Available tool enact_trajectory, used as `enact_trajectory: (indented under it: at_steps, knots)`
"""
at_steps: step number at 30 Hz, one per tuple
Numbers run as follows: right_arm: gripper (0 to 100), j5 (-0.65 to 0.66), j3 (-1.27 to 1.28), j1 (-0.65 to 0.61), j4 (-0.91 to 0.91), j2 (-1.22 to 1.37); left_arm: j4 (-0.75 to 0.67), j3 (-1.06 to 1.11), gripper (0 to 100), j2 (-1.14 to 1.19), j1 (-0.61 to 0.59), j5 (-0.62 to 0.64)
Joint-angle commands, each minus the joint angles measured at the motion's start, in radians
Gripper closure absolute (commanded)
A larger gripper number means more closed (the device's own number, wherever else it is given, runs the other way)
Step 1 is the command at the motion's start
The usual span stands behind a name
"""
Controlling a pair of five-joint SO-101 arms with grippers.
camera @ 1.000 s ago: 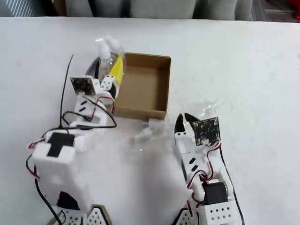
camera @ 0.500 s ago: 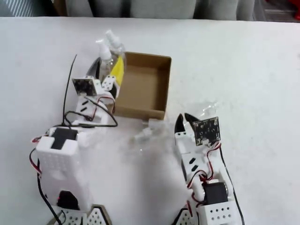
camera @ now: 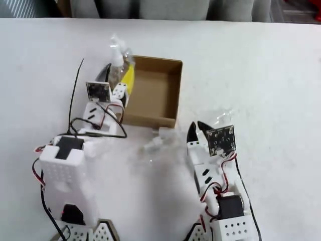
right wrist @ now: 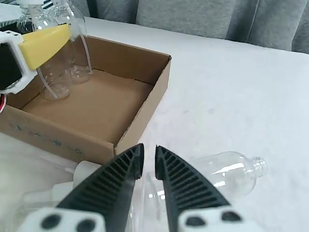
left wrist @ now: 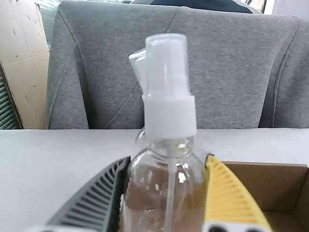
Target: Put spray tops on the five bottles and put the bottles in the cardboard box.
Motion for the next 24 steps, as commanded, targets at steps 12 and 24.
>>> enact_trajectory:
  at_steps: [12, 24]
  knots:
    - [98.1, 0.0, 0.009, 0.041, 0.002, -0.013, 0.006, 0.02, 98, -0.007, 0.024, -0.018]
    - [98.1, 0.0, 0.009, 0.041, 0.002, -0.013, 0.003, 0.034, 98, -0.008, 0.01, -0.02]
